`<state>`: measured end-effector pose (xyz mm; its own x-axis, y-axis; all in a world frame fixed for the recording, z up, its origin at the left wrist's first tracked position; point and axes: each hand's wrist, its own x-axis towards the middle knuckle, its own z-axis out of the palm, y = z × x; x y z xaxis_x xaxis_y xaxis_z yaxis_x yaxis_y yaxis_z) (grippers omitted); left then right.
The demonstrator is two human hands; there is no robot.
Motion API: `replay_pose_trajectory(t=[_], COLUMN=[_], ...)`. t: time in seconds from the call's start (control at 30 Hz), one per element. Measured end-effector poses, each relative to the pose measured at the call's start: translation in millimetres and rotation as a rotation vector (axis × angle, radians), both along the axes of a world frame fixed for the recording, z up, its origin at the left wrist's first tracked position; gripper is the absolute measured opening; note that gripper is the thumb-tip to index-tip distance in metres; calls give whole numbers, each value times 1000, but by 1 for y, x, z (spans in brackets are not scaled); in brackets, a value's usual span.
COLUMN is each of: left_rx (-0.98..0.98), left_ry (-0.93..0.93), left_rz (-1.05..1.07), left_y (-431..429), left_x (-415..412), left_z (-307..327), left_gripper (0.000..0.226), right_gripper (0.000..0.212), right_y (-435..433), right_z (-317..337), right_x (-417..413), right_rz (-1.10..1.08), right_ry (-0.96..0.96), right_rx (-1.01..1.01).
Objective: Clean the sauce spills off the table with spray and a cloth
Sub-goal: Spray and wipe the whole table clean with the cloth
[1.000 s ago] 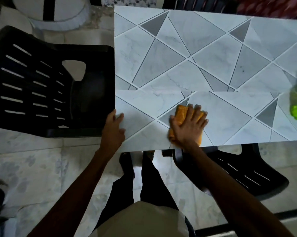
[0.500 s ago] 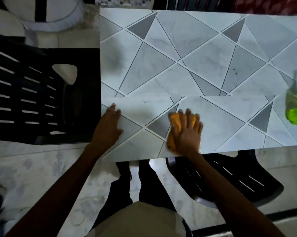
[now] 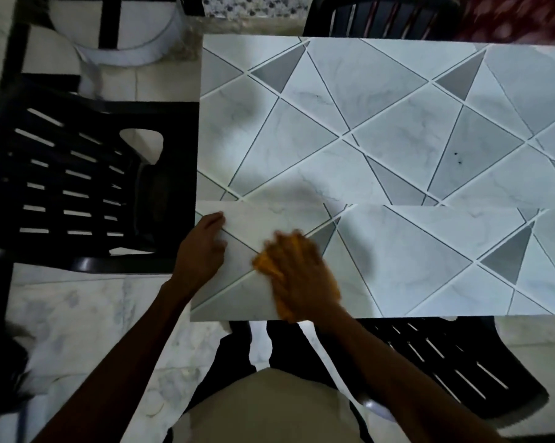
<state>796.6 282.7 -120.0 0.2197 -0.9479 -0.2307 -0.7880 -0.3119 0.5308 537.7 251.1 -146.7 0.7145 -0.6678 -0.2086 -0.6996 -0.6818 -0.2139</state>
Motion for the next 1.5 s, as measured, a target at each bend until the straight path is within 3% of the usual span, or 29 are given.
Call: replay_pose_trajectory(t=[0.13, 0.23, 0.37, 0.47, 0.6, 0.67, 0.8, 0.87, 0.97, 1.17, 1.33, 1.43, 1.5], left_rx=[8, -24, -59, -37, 155, 206, 245, 283, 315, 335, 281, 263, 257], left_ry=[-5, 33, 79, 152, 581, 748, 916, 992, 1088, 1081, 965, 894, 867], left_rz=[8, 4, 85, 309, 753, 781, 801, 814, 801, 698, 619, 641, 695], left_y=[2, 3, 8, 16, 33, 46, 63, 69, 80, 87, 84, 82, 79], left_x=[-2, 4, 13, 25, 28, 23, 28, 36, 45, 43, 42, 45, 42], left_z=[-4, -9, -5, -4, 1, 3, 10, 10, 5, 11, 10, 3, -1], left_gripper=[59, 51, 43, 41, 31, 26, 27, 30, 34, 34, 27, 21, 18], right_gripper=[66, 68, 68, 68, 66, 65, 65, 66, 65, 67, 68, 74, 77], right_y=[-81, -116, -64, 3, 24, 5, -20, 3, 75, 132, 79, 88, 125], right_z=[-1, 8, 9, 10, 2, 3, 16, 17, 7, 6, 26, 25, 16], right_x=[-48, 3, 92, 101, 41, 30, 95, 135, 148, 78, 0, 44, 96], right_rz=[-365, -564, -248, -2, 291, 202, -411, -418, -179, -158, -615, -703, -519], right_ry=[107, 47, -63, -103, -35, 32, 14, -29, -60, 46, 166, 124, 72], right_rx=[-42, -82, -15, 58, -24, -48, -46, -42, -34, 18, 91, 98, 93])
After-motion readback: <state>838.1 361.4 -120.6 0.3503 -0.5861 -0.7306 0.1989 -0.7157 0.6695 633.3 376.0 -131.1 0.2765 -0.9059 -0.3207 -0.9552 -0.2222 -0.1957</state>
